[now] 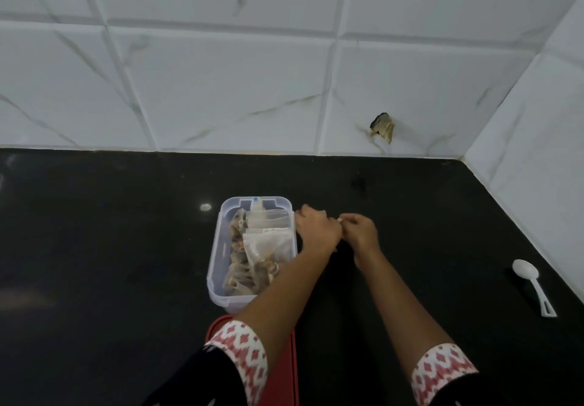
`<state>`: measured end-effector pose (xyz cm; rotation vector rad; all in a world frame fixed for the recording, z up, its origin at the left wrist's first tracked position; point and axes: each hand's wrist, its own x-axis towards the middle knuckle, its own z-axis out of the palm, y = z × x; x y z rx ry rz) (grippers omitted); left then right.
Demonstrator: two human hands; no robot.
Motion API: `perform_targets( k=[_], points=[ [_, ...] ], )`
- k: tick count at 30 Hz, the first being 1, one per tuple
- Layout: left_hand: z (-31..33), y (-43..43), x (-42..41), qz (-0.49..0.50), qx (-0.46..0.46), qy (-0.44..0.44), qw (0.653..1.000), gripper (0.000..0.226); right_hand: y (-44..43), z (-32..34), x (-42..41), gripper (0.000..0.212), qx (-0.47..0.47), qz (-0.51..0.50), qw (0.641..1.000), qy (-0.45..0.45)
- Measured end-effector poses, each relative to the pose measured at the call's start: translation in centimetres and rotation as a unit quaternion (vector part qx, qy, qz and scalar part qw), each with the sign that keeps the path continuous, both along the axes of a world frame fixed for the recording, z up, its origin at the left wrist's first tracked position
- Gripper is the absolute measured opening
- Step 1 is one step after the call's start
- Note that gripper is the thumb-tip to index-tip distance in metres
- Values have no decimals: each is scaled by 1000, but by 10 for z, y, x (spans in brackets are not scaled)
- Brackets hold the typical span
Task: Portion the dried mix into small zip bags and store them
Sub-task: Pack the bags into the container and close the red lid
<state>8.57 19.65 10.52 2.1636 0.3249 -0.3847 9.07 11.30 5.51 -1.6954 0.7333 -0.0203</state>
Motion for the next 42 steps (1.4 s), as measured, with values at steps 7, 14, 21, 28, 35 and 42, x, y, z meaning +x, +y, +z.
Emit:
perform_targets(
  k=[7,14,21,28,35,42],
  points=[
    [-23,-8,22,55,-19,68,996,64,-1,-12,11,37,67,17,997,19],
    [-26,-3,23,44,0,43,998,42,-4,-6,11,23,75,40,996,22],
    [-10,2,5,47,-104,-25,993,44,-8,18,-8,13,71,33,996,-46],
    [16,37,-20,16,-225,-154,962,41,7,64,-29,9,-20,67,986,-152],
    [36,95,-45,36,-206,-300,931,38,45,97,-47,7,-45,108,964,-237],
    [30,135,-64,50,-222,-313,922,29,72,99,-54,8,-55,182,955,-228]
  ],
)
